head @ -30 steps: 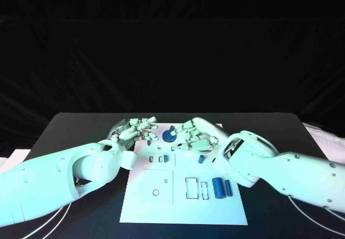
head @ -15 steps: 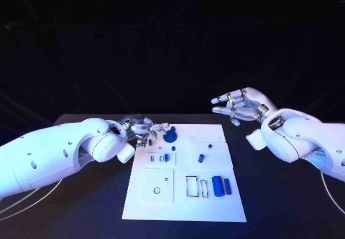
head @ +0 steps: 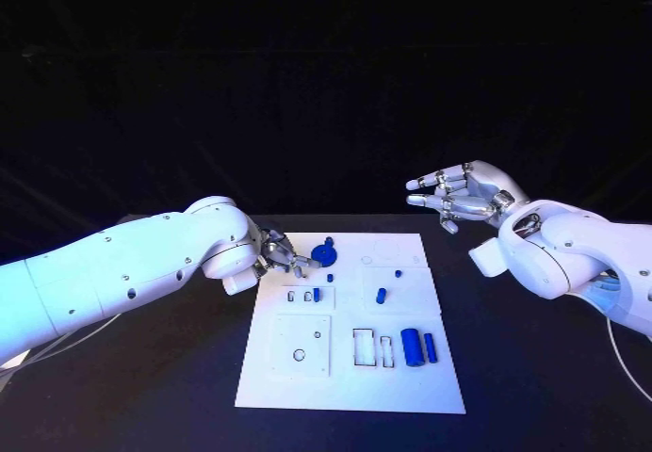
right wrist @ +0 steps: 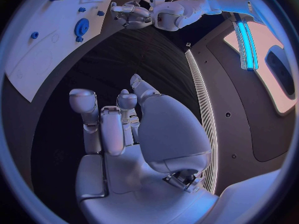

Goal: Assemble the parts on the task board

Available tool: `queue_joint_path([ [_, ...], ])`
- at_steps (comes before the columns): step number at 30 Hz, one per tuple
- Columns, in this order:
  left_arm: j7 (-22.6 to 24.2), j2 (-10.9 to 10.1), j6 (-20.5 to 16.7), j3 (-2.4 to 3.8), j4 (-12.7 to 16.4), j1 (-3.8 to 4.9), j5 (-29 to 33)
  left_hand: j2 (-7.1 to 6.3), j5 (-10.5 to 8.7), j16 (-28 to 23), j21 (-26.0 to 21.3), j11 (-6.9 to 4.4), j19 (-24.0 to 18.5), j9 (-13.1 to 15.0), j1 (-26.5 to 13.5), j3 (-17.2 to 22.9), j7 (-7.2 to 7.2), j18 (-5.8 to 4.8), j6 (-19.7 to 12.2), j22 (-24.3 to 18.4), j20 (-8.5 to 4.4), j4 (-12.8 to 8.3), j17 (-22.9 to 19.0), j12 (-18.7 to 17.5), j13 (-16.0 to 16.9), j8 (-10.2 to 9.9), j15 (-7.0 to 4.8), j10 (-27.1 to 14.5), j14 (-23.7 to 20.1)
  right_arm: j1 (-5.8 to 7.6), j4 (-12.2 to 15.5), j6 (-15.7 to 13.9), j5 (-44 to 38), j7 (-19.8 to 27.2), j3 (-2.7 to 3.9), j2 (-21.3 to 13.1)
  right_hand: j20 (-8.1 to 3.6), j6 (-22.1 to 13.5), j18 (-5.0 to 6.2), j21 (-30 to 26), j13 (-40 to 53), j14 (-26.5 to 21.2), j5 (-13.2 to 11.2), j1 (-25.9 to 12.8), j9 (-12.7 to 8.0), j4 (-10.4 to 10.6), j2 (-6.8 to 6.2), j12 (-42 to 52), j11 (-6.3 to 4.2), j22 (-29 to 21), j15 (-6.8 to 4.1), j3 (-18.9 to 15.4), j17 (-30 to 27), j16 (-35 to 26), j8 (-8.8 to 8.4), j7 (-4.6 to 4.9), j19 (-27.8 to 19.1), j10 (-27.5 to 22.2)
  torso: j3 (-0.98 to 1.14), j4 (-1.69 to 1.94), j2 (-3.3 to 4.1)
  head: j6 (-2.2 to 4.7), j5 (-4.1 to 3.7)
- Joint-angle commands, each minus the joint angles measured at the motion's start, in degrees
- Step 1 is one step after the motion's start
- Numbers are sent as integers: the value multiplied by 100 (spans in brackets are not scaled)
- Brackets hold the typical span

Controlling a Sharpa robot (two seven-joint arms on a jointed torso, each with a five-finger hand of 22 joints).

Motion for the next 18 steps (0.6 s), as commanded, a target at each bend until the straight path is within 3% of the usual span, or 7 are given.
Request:
queue_joint_path([
  [1,-431,134,463,-7,-95,17,-344,-27,-23,14,63,-25,192,93,-204,-117,-13,-94,-72,320,-53,4,1506,80,73,85,-32,37,602,1,-32,160,-202,5,-9,33,0,-8,83,-29,-7,214,-24,-70,-10,26,-15,-17,6,-12,-35,-28,-9,-30,-31,-1,18,6,-7,-17,6,-18,24],
  [5,-446,265,601,-14,-173,22,-355,-26,-23,14,134,-42,220,210,-353,-171,-33,-114,-116,422,-67,-1,1506,161,168,191,-47,84,602,0,-60,149,-251,-13,-15,55,0,-10,83,-30,-9,214,-26,-77,-10,29,-14,-19,7,-13,-34,-32,-9,-31,-32,-1,20,5,-11,-16,14,-20,32],
  [18,-406,562,953,-69,-383,16,-468,35,-22,14,199,-58,242,365,-216,-148,-50,-131,-193,515,-81,-16,1506,231,254,313,-60,120,602,-4,-173,268,-462,-40,-23,156,1,-37,88,-62,-34,218,9,-123,-13,52,3,-42,12,-56,-31,-59,-9,-40,-47,4,13,-11,-8,-30,23,-64,52],
])
